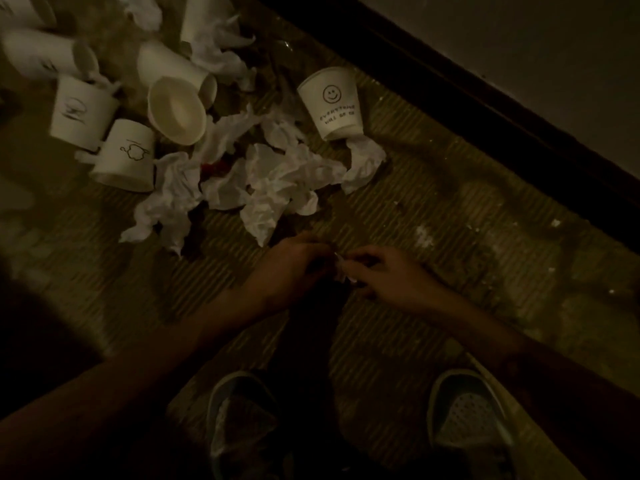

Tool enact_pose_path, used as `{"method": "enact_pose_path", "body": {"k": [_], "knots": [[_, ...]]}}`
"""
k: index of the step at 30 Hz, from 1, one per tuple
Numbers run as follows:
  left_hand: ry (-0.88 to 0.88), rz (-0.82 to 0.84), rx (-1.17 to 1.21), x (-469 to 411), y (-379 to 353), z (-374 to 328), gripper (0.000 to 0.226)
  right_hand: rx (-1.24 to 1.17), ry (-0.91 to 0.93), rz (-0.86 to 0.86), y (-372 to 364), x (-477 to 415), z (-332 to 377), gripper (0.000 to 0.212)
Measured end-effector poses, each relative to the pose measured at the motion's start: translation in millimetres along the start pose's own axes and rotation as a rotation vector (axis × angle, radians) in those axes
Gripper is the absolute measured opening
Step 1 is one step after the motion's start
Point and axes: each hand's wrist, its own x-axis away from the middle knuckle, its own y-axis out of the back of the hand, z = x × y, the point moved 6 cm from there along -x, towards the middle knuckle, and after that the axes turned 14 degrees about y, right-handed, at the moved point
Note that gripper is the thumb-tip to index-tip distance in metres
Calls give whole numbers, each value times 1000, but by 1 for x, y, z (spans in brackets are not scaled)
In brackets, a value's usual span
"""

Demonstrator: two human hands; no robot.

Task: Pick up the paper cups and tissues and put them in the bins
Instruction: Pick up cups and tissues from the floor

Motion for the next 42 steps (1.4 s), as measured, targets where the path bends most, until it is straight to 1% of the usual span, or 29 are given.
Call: {"method": "enact_pose_path", "body": {"k": [3,6,8,10,12,13,14,15,18,19,20,21,23,25,28,31,33,35,37,40,42], "knots": [[2,-50,181,-7,7,-4,15,-111,-59,-20,-2,-7,6,32],[31,-118,349,-13,16,-11,16,-191,-116,-67,-2,-15,16,43],[-14,-155,408,-13,22,-22,15,-275,-162,-82,-4,-21,21,53],[-121,-134,322,-12,29,-40,15,-285,-169,-124,1,-25,28,56],[-213,-15,184,-14,30,-56,24,-166,-203,-213,18,-24,29,62],[-212,47,157,-16,31,-62,29,-122,-216,-257,29,-21,29,62],[-183,46,147,-19,35,-65,33,-115,-213,-301,39,-20,29,60],[-129,-31,130,-24,41,-66,35,-141,-198,-349,48,-20,28,59],[130,-489,-33,-36,63,-51,38,-249,-167,-498,68,-26,23,57],[218,-577,-81,-40,68,-42,42,-271,-161,-516,70,-29,21,57],[295,-593,-113,-45,69,-31,48,-296,-158,-520,69,-31,19,58],[357,-556,-133,-51,66,-19,56,-324,-165,-518,68,-33,15,58],[411,-460,-176,-55,57,-1,65,-369,-201,-481,60,-31,9,58],[390,-420,-245,-51,46,9,67,-402,-215,-409,49,-29,2,57],[331,-415,-353,-43,36,15,64,-454,-234,-359,39,-26,-4,57],[242,-426,-379,-38,30,21,50,-544,-240,-321,30,-23,-6,56],[190,-429,-278,-36,30,25,34,-586,-234,-288,24,-21,-5,55],[155,-416,-137,-32,31,26,23,-617,-227,-292,19,-19,-5,55],[176,-419,53,-26,34,25,15,-673,-245,-306,13,-17,-3,56],[279,-445,495,-15,41,15,27,-788,-309,-289,5,-14,-1,60],[356,-420,828,-10,39,6,32,-861,-337,-260,-3,-13,2,64]]}}
